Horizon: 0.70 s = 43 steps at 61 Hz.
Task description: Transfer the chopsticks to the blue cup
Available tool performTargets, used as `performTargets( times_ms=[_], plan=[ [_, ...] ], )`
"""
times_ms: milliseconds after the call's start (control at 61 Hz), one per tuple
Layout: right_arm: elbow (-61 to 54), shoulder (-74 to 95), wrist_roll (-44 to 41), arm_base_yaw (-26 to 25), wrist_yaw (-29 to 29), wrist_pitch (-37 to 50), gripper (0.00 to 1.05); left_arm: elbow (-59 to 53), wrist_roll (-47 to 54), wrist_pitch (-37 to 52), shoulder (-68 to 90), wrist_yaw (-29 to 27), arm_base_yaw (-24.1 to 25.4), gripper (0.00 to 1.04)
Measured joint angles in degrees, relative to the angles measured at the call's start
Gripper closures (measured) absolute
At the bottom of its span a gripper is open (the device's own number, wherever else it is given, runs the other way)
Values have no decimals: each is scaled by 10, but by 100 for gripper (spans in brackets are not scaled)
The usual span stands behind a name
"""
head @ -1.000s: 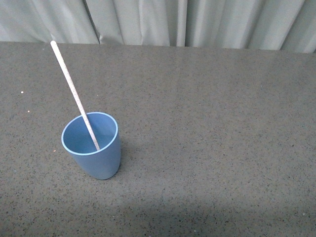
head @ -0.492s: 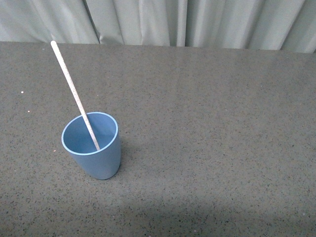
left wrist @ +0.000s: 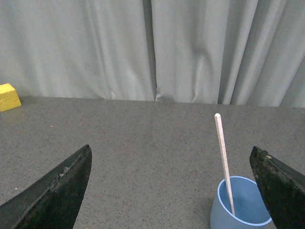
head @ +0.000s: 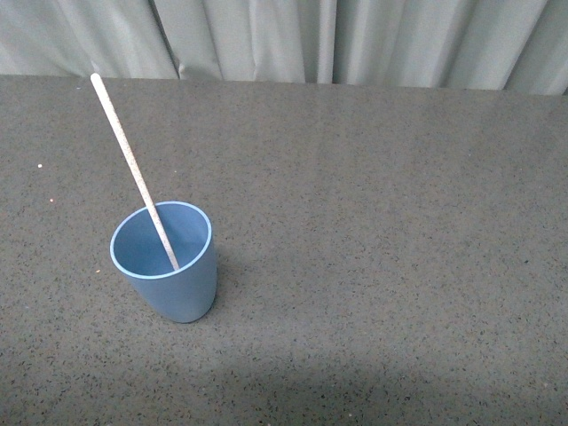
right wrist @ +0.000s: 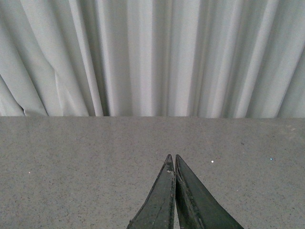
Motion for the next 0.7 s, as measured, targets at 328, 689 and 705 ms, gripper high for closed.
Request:
performTargets(
  times_ms=[328,689,705],
  plan=[
    [0,-87,1,0,0,-91,95,0,0,0,0,0,0,7],
    [0,-88,1,0,0,-91,33,0,0,0,0,0,0,7],
    [0,-88,1,0,0,-91,31,0,0,0,0,0,0,7]
  ],
)
